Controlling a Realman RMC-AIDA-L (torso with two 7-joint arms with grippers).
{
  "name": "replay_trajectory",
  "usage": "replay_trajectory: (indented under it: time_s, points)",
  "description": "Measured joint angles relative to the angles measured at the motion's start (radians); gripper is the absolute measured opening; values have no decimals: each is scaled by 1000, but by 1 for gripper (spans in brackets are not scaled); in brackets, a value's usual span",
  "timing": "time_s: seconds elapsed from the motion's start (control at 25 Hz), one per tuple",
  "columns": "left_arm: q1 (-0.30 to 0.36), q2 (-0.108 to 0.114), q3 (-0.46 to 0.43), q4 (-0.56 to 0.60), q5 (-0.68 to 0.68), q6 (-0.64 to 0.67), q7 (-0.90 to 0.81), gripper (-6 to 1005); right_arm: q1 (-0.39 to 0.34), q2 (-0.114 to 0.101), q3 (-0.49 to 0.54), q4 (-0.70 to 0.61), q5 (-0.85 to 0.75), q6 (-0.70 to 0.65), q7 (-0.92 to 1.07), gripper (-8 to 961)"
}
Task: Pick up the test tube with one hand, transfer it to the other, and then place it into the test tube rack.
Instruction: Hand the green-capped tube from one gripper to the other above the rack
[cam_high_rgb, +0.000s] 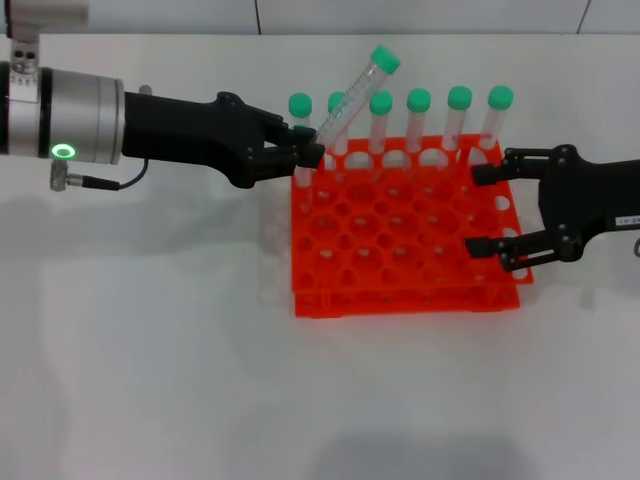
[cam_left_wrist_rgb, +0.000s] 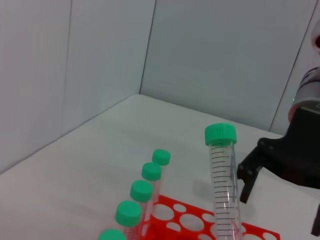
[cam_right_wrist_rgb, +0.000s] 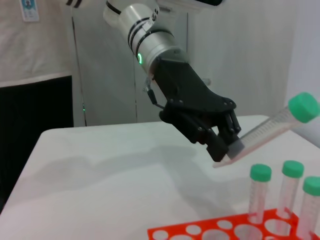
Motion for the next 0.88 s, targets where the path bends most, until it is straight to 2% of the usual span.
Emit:
replay_trajectory:
  time_s: [0.48,0.72,0.88]
  points:
    - [-43,-40,1,15,86,-25,-32,184,-14,-70,32,1,-3,42,41,869]
    - [-47,-43,-4,19,86,-25,-36,185,0,-73,63,3,-1,35,155,868]
    - [-43,-45,-4,19,84,-28,-29,185,14,-63,107,24,9,33,234,868]
